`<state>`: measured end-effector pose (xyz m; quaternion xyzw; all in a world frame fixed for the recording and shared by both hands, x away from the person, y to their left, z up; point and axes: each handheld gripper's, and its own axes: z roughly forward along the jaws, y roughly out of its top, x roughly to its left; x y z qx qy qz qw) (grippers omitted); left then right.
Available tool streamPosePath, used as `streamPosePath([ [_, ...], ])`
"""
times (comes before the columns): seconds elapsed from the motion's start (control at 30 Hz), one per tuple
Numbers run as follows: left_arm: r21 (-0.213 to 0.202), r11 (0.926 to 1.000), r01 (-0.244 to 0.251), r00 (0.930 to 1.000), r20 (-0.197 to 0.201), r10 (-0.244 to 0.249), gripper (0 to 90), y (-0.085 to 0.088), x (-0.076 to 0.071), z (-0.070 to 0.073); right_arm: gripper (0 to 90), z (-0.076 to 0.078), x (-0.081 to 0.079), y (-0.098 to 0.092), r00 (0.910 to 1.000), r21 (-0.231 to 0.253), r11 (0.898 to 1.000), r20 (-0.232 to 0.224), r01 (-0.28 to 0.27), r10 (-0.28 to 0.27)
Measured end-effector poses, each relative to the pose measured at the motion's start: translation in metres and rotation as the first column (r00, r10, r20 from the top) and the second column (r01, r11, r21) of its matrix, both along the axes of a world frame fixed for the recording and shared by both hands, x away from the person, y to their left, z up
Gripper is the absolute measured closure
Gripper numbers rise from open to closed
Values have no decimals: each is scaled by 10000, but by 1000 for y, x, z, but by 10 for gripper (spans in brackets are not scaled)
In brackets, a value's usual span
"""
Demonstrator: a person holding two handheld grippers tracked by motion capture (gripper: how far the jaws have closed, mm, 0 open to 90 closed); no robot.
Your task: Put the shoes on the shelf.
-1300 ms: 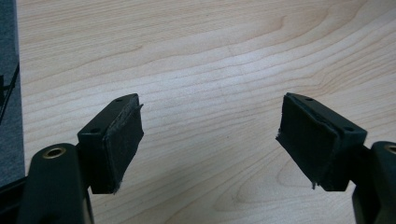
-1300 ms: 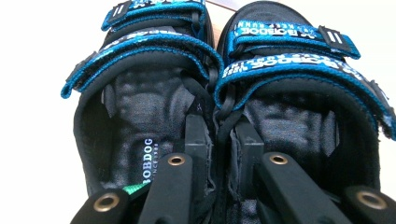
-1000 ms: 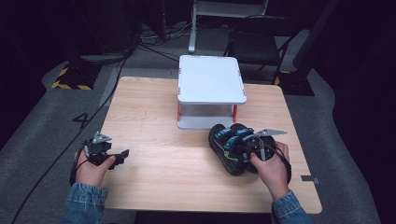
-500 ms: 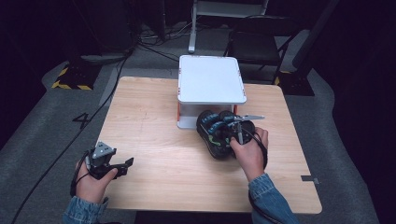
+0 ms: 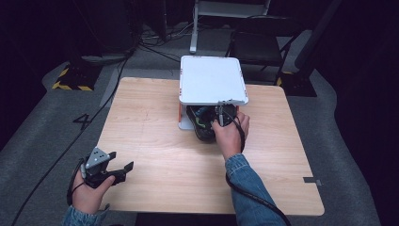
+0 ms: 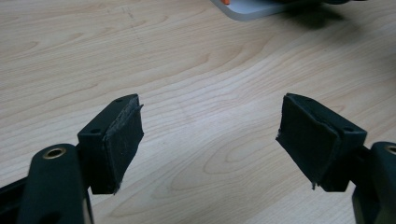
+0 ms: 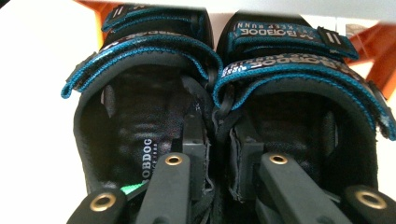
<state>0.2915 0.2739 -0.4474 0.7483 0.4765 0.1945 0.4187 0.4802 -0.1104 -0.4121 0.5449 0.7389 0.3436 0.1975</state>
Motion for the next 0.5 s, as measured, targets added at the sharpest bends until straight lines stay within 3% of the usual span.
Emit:
streamPosePath([
  [0.5, -149, 9998, 132, 9999, -50, -132, 220, 2, -3, -2, 789, -29, 26, 14, 9899, 255, 9961, 1118, 845, -868],
])
